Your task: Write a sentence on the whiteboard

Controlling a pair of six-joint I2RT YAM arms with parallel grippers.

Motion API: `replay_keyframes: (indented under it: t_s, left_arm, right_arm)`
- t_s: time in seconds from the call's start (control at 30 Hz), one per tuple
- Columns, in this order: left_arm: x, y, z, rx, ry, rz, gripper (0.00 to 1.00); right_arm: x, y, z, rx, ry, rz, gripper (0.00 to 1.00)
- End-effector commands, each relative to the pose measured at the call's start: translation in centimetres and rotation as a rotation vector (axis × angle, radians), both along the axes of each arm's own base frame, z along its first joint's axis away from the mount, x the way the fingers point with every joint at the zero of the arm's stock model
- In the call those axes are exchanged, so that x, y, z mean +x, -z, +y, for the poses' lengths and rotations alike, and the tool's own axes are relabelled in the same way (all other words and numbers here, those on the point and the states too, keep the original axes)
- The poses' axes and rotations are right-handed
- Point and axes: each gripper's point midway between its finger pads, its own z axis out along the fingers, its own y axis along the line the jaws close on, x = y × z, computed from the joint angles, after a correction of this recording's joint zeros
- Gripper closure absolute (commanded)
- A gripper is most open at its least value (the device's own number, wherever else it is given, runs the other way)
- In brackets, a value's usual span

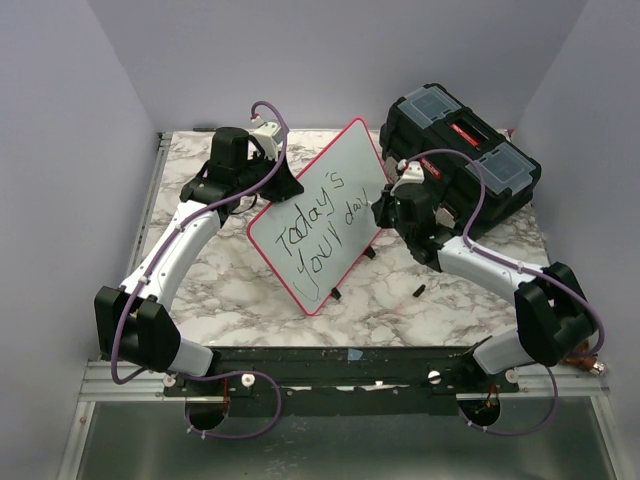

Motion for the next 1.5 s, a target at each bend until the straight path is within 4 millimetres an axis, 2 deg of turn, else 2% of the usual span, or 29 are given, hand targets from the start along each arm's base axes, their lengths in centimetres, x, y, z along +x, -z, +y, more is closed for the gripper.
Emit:
replay_keyframes:
  t_s: [0.0, 0.5, 0.77, 1.17, 1.33, 1.47]
  left_arm:
    - [-1.0, 1.6, 0.0, 0.079, 0.062, -0.014, 1.00]
    - [-1.0, 1.6, -0.1, 0.076, 0.067, -0.010, 1.00]
    - [-1.0, 1.6, -0.1, 0.078, 0.065, -0.010, 1.00]
    - [-1.0, 1.6, -0.1, 0.079, 0.065, -0.012, 1.00]
    - [-1.1, 1.6, -0.1, 0.078, 0.067, -0.011, 1.00]
    - [-1.1, 1.6, -0.1, 0.077, 0.066, -0.013, 1.00]
  right_arm:
    - [-1.7, 2.0, 1.1, 0.039, -0.064, 0.059, 0.99]
    - [-3.7, 5.4, 0.3, 0.036, -0.072, 0.127, 0.99]
    - [-4.4, 5.6, 1.1, 0.076, -0.109, 0.149, 0.99]
    - [-4.8, 3.4, 2.3, 0.138, -0.167, 0.121, 0.99]
    - [-4.7, 2.0, 2.3, 0.149, -0.165, 0.095, 0.99]
    - [-4.9, -0.1, 1.8, 0.153, -0.160, 0.059, 0.99]
